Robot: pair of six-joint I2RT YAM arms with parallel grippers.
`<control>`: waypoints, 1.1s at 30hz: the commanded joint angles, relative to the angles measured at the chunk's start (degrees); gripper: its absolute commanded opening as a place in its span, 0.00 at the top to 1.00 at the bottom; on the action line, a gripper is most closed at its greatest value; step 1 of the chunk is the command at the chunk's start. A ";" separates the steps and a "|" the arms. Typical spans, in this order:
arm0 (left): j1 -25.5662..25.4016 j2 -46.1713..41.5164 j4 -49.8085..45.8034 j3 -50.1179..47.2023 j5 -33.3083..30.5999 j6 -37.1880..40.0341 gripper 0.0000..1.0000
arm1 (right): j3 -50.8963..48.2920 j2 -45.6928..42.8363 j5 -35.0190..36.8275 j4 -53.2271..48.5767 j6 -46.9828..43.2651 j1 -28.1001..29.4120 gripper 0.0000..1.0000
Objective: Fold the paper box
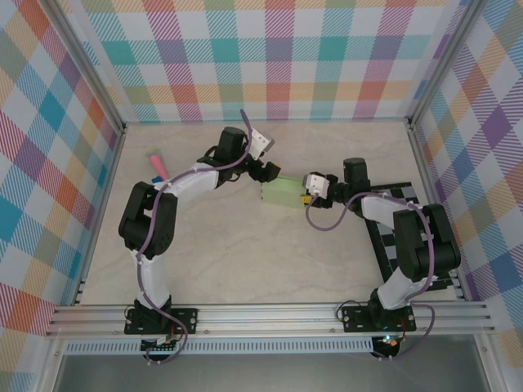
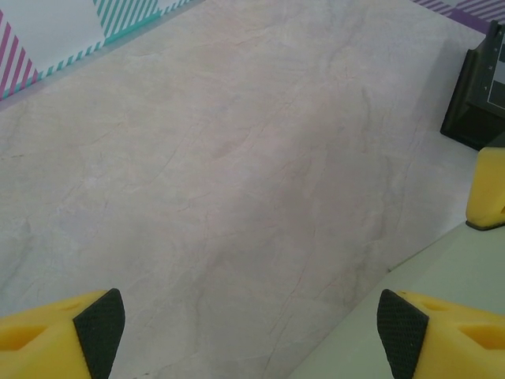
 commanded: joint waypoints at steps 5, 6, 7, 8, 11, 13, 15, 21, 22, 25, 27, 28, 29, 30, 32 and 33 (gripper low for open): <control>0.36 -1.14 -0.57 -5.06 -0.44 0.00 0.16 | 1.60 0.44 -0.55 -2.88 -1.81 0.50 0.45; 0.36 -1.48 -0.22 -5.54 -0.43 0.01 0.16 | 1.60 0.40 -0.48 -3.02 -1.81 0.50 0.45; 0.36 -1.63 0.03 -6.06 -0.35 -0.09 0.16 | 1.60 0.40 -0.37 -2.96 -1.83 0.50 0.45; 0.38 -1.77 0.11 -6.32 -0.36 -0.22 0.16 | 1.60 0.47 -0.26 -3.03 -1.85 0.52 0.44; 0.36 -1.64 1.47 -7.57 -0.47 -1.28 0.16 | 1.54 0.40 -0.42 -3.07 -1.86 0.50 0.44; 0.44 -1.73 3.42 -8.59 -0.72 -2.63 0.16 | 1.51 0.31 -0.39 -3.15 -1.68 0.45 0.43; 0.53 -1.81 3.97 -8.84 -0.78 -3.49 0.16 | 1.51 0.07 -0.71 -3.48 -1.62 0.50 0.40; 0.53 -1.70 3.54 -8.31 -2.06 -4.31 0.16 | 1.68 -1.14 -1.71 -3.81 -1.11 0.50 0.36; 0.54 -1.47 3.67 -8.38 -2.36 -4.55 0.16 | 1.69 -1.46 -1.88 -3.78 -0.90 0.50 0.36; 0.62 -1.12 3.80 -7.96 -3.07 -4.75 0.16 | 2.33 -2.55 -2.35 -5.23 0.24 0.50 0.33; 0.79 -1.09 3.22 -6.99 -2.73 -4.68 0.16 | 2.75 -3.36 -2.49 -6.00 1.15 0.47 0.33; 0.89 -1.03 2.74 -6.50 -2.66 -4.71 0.16 | 2.51 -3.83 -2.62 -5.12 1.80 0.50 0.32; 1.04 -0.96 2.41 -6.10 -2.46 -4.50 0.16 | 2.43 -4.35 -2.57 -4.51 1.86 0.50 0.31; 1.02 -0.93 2.23 -5.80 -2.46 -4.49 0.16 | 2.43 -4.64 -2.66 -4.55 1.84 0.60 0.30; 1.06 -0.85 2.17 -5.53 -2.20 -4.67 0.16 | 2.54 -5.20 -2.55 -4.00 1.77 0.97 0.30; 1.06 -0.71 2.26 -5.50 -2.24 -5.05 0.16 | 2.59 -5.40 -2.29 -3.84 1.16 1.31 0.29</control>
